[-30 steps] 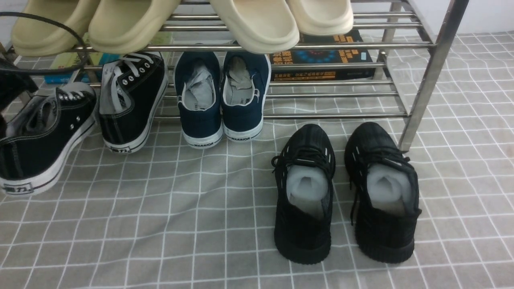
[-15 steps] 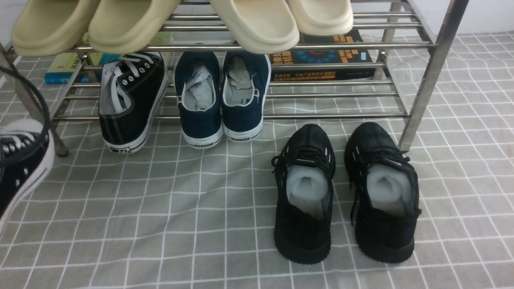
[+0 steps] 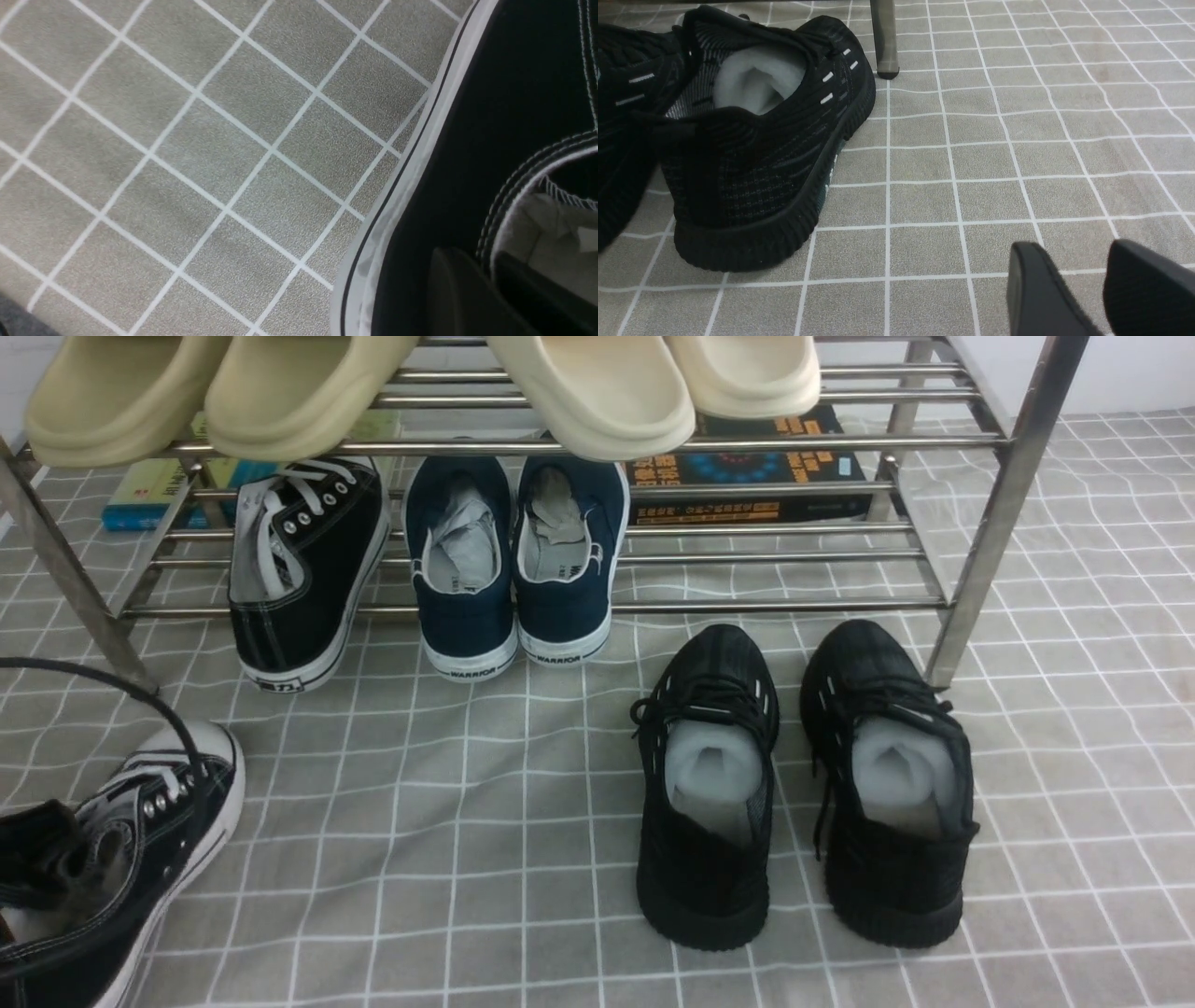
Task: Take the shoes off the shelf with your hand from the grey coffee tablecloth.
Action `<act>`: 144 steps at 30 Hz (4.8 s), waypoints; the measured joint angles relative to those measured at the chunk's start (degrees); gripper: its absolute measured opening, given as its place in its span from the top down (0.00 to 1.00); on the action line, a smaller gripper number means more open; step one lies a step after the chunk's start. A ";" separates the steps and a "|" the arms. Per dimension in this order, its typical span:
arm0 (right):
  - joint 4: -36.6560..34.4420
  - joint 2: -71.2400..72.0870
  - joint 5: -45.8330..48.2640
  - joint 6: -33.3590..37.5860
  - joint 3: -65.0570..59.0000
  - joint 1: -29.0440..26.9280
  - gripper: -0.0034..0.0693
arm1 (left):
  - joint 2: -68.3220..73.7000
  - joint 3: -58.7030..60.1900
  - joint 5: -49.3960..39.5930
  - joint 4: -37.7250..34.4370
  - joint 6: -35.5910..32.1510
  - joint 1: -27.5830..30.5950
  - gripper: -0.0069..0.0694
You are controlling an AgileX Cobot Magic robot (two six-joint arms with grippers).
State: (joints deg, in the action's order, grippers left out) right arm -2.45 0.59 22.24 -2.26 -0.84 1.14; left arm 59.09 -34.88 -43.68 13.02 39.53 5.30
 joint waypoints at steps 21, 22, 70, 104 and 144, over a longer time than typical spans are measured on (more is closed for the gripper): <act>0.00 0.00 0.00 0.00 0.00 0.00 0.62 | 7.12 -21.96 -0.48 -5.37 -6.29 0.00 0.32; 0.00 0.00 0.00 0.00 0.00 0.00 0.62 | 9.14 -23.22 0.47 -7.65 -8.55 0.00 0.32; 0.00 0.00 0.00 0.00 0.00 0.00 0.62 | 24.00 -29.25 -13.48 -15.49 -14.87 -4.59 0.88; 0.00 0.00 0.00 0.00 0.00 0.00 0.62 | 18.68 -9.14 -11.16 -0.16 14.24 -24.45 0.86; 0.00 0.00 0.00 0.00 0.00 0.00 0.62 | -47.41 10.20 -0.42 -0.37 -3.07 -24.45 0.91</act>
State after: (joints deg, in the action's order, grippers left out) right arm -2.45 0.59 22.24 -2.26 -0.84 1.14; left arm 11.68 -24.69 -44.09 12.65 36.46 -19.16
